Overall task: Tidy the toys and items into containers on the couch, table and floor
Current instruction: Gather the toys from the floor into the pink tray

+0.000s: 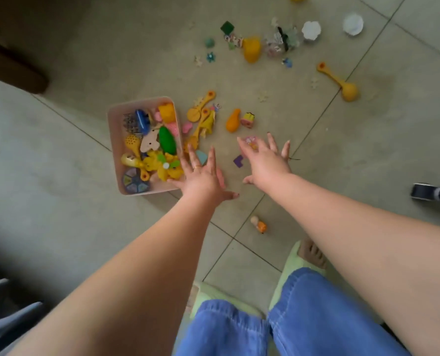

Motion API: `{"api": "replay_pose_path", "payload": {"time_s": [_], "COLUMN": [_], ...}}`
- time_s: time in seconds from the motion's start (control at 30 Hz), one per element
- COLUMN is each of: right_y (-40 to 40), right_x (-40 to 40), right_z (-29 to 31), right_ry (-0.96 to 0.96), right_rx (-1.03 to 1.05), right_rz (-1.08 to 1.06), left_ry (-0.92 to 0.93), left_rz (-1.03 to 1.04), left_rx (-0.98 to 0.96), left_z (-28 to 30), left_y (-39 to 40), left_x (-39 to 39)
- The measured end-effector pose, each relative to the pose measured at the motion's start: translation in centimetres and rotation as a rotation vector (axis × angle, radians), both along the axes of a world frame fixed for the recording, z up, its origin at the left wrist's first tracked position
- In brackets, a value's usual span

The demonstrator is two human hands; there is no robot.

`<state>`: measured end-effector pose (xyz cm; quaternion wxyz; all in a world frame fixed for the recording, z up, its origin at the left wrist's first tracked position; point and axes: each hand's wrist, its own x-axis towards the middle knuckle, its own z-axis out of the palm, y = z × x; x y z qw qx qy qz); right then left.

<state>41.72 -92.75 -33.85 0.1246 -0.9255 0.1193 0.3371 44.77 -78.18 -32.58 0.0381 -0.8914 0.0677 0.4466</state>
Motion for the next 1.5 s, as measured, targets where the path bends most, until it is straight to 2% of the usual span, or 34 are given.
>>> {"api": "replay_pose_path", "payload": {"time_s": [0.17, 0.37, 0.43, 0.5, 0.57, 0.67, 0.73, 0.8, 0.9, 0.93, 1.0, 1.1, 1.2, 1.33, 1.43, 1.5], "right_y": [-1.0, -0.7, 0.0, 1.2, 2.3, 5.1, 7.8, 9.8, 9.7, 9.1, 7.3, 4.3, 3.0, 3.2, 3.7, 3.9], "right_x": [1.2, 4.1, 4.7, 6.4, 8.9, 12.5, 14.3, 15.9, 17.9, 18.5, 19.0, 18.7, 18.4, 17.9, 18.0, 18.3], "right_z": [-4.7, -10.6, -11.1, -11.0, -10.1, -8.4, -8.0, -8.3, -10.3, -11.2, -13.3, -15.9, -17.4, -18.0, -17.5, -17.0], "right_ry": [-0.024, 0.006, -0.078, -0.268, -0.438, -0.617, -0.662, -0.629, -0.588, -0.637, -0.688, -0.563, -0.515, -0.513, -0.479, -0.399], "right_rx": [-0.043, -0.096, -0.111, -0.102, -0.001, 0.255, 0.382, 0.496, 0.589, 0.566, 0.388, 0.133, 0.08, 0.055, -0.009, -0.075], "right_rz": [0.087, 0.038, -0.025, -0.034, -0.04, -0.019, 0.058, 0.115, 0.06, -0.006, -0.1, 0.031, 0.194, 0.2, 0.111, 0.083], "left_ry": [-0.087, -0.288, -0.321, -0.4, -0.479, -0.578, -0.612, -0.648, -0.689, -0.702, -0.723, -0.762, -0.787, -0.712, -0.711, -0.784], "left_rz": [0.055, 0.117, 0.119, 0.127, 0.156, 0.25, 0.321, 0.336, 0.299, 0.304, 0.348, 0.357, 0.395, 0.614, 0.518, 0.426], "left_rx": [-0.071, -0.106, -0.098, -0.089, -0.097, -0.109, -0.106, -0.119, -0.135, -0.151, -0.211, -0.282, -0.248, -0.214, -0.213, -0.152], "left_z": [-4.0, -8.4, -9.4, -10.4, -11.0, -11.4, -11.7, -12.3, -13.7, -14.0, -14.4, -14.5, -14.6, -14.4, -14.9, -14.9], "left_y": [0.4, 2.3, 3.0, 4.2, 5.2, 6.7, 7.9, 9.1, 10.1, 10.2, 9.7, 8.1, 6.9, 5.6, 5.6, 6.1], "left_x": [0.2, 3.8, 5.0, 6.3, 7.3, 8.1, 8.2, 8.2, 7.8, 7.7, 7.6, 7.1, 7.0, 7.3, 7.2, 6.9]}}
